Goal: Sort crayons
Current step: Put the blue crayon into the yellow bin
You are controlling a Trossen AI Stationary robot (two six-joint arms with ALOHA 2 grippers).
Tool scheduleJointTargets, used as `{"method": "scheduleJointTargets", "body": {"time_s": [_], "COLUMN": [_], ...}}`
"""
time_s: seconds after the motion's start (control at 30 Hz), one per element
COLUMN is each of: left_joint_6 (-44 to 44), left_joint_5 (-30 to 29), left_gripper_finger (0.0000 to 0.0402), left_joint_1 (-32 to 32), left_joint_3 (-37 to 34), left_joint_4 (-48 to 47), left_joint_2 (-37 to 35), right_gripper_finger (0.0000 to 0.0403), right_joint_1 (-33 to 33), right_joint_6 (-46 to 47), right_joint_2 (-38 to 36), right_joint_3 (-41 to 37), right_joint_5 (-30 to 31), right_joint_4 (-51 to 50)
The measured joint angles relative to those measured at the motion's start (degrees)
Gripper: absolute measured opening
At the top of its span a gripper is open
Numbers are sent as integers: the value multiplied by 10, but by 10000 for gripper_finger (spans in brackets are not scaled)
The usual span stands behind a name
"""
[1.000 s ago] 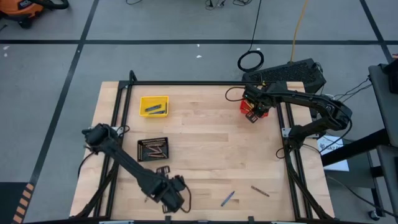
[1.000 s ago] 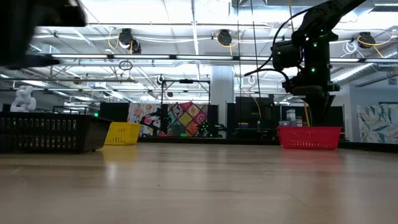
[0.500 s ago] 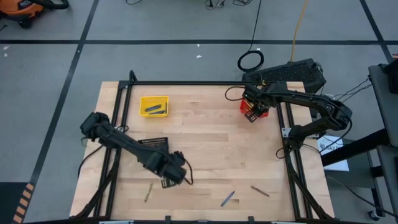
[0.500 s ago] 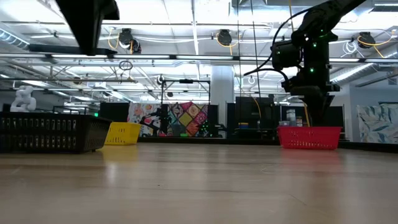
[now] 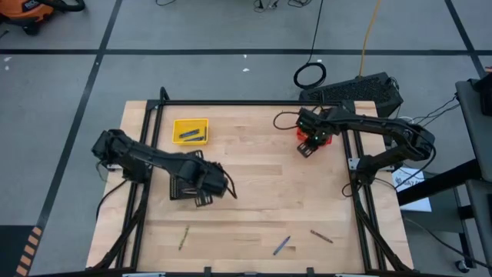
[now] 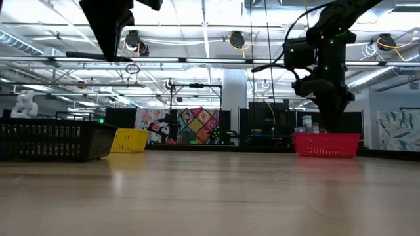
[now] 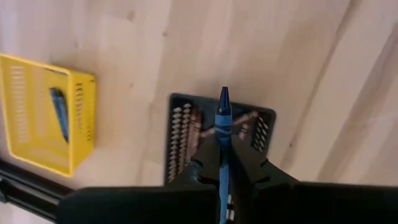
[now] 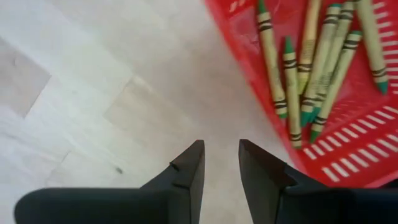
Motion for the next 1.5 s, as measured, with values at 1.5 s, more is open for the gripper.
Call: {"method": "scheduleJointTargets", "body": {"time_s": [1.5], "left_joint_6": [487], "left_joint_5": [46], "left_gripper_finger": [6], "left_joint_1": [517], "left_joint_3": [-141], "left_joint_4": [134], "left_joint_2": [-79], "right_gripper_finger": [86], "right_joint_1": [192], "right_joint_6": [-25], "right_joint_2": [0], "right_joint_3": [0], "right_joint_5": [82], "right_joint_4": [36]}}
